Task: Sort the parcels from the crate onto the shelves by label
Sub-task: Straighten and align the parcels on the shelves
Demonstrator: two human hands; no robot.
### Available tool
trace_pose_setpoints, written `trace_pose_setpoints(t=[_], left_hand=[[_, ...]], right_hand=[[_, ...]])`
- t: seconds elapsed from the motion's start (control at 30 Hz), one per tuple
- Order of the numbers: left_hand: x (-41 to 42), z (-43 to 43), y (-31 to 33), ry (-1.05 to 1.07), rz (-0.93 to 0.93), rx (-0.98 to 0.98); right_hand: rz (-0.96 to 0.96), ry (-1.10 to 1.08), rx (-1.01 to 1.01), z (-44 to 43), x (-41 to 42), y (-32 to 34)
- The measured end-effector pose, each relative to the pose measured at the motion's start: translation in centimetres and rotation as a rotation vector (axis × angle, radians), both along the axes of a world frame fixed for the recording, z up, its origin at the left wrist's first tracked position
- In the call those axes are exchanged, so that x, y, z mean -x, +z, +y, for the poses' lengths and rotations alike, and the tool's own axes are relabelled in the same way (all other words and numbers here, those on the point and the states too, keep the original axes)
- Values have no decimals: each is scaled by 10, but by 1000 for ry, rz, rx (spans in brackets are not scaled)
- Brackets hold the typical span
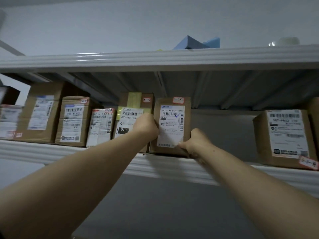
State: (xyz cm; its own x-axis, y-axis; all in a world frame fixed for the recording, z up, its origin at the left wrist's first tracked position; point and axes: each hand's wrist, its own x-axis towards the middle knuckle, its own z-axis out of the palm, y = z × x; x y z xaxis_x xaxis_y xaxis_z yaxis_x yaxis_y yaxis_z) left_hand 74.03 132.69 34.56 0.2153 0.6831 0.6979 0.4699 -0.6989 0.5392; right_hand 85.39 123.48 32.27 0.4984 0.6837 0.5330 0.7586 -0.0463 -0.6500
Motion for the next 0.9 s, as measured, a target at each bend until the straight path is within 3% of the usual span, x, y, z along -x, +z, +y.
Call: trace_pose_setpoints(t=[0.23, 0.4, 0.53, 0.67, 0.9], left_hand=[[8, 1, 0, 113, -23, -78], [7, 0, -2, 97, -11, -107], [-3, -12, -2, -38, -186, -257], [-39, -39, 7, -200, -256, -385], [-129, -100, 13, -430, -222, -234]], right_hand=[[-193, -120, 104, 11, 2, 1], [-228, -150, 125, 21, 1, 1], [-174, -119, 150, 19, -3, 0], [-154, -139, -42, -15, -22, 3], [-198, -290, -487, -114, -98, 12]])
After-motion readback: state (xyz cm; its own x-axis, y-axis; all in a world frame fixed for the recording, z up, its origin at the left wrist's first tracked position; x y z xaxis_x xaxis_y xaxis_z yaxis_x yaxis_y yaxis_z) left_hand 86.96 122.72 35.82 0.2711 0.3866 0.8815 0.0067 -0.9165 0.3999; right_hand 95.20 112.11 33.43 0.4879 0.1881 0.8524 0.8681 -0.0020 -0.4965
